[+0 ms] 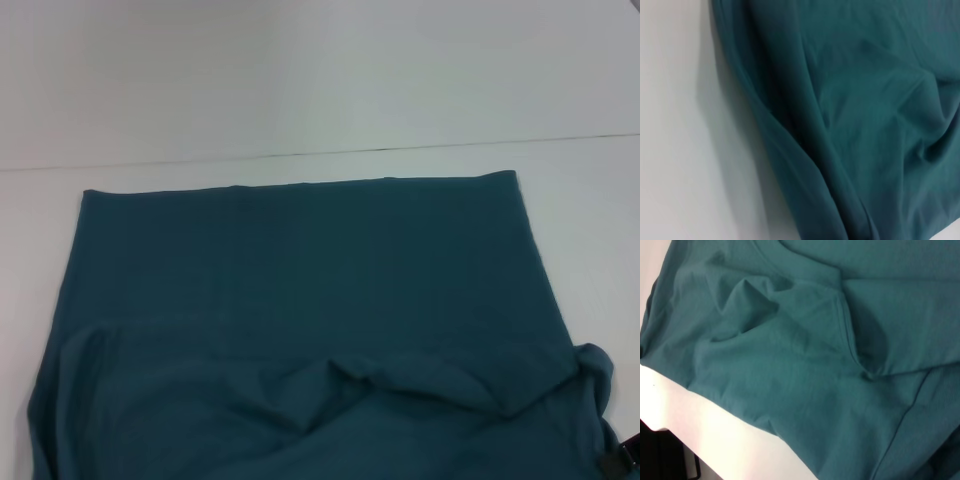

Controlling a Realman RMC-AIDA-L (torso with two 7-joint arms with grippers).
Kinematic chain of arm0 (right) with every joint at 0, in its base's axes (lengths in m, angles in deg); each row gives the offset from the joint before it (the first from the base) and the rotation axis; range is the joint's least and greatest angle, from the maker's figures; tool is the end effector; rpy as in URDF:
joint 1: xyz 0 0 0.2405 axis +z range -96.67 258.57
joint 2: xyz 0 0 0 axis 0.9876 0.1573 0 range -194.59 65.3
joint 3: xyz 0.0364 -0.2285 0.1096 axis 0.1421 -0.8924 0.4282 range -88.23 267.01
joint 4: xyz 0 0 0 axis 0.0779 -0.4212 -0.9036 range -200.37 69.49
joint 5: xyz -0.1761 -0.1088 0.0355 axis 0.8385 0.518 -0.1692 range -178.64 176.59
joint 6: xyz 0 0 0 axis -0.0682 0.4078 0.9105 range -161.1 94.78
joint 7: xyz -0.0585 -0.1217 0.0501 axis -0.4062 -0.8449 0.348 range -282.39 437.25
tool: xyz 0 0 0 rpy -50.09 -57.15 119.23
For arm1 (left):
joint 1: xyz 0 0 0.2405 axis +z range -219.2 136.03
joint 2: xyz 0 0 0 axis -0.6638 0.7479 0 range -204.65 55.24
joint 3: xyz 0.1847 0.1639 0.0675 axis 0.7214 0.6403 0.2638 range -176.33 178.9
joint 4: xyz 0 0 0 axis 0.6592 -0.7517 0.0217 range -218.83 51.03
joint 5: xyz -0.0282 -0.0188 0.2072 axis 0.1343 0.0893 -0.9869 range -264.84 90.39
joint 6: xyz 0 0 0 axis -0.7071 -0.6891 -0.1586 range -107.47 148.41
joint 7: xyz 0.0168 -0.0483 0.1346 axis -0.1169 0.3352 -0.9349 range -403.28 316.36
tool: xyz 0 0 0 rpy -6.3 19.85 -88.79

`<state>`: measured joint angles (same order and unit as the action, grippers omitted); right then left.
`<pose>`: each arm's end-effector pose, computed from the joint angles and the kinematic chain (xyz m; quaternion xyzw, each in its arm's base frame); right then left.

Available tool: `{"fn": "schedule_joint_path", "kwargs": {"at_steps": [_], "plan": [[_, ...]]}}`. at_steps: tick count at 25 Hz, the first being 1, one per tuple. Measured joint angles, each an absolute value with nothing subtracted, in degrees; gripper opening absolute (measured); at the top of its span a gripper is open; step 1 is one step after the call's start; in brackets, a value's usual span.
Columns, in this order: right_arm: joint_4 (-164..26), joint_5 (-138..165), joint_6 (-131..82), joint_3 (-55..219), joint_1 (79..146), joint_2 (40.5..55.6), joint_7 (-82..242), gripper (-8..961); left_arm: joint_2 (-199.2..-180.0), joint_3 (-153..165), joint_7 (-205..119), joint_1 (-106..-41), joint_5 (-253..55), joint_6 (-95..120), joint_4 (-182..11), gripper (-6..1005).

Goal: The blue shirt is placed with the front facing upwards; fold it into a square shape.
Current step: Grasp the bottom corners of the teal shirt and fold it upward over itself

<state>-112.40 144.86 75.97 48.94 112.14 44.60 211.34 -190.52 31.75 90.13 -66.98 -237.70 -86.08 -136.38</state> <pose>0.3139 0.2898 0.0758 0.7936 -0.6063 0.0498 0.0081 -0.3381 0.2595 0.0589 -0.7505 -0.6600 -0.0043 0.0344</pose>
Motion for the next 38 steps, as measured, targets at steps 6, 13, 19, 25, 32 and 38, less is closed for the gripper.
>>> {"fn": "schedule_joint_path", "kwargs": {"at_steps": [6, 13, 19, 25, 32, 38], "plan": [[-112.4, 145.0, 76.1, 48.9, 112.2, 44.44, 210.6, 43, -190.54, 31.6, 89.4, -66.8, -238.9, -86.3, -136.5, 38], [-112.4, 145.0, 76.1, 49.0, 112.3, 44.47, 210.1, 43, -190.5, 31.6, 89.3, -67.1, -239.0, -86.2, -136.5, 38], [-112.4, 144.6, 76.1, 49.4, 113.0, 44.69, 209.8, 42, -190.37, 31.5, 89.3, -67.2, -238.9, -86.0, -136.4, 38], [-112.4, 144.4, 75.9, 51.1, 113.8, 45.07, 209.0, 42, -189.89, 28.5, 87.3, -68.0, -238.1, -86.3, -135.6, 37], [-112.4, 144.3, 75.3, 53.8, 114.1, 44.84, 208.6, 43, -189.6, 27.1, 86.3, -68.5, -237.1, -86.4, -135.1, 37], [-112.4, 144.3, 73.9, 55.0, 114.3, 44.81, 208.4, 43, -189.31, 26.9, 86.2, -69.1, -234.6, -86.4, -134.3, 37]]}}
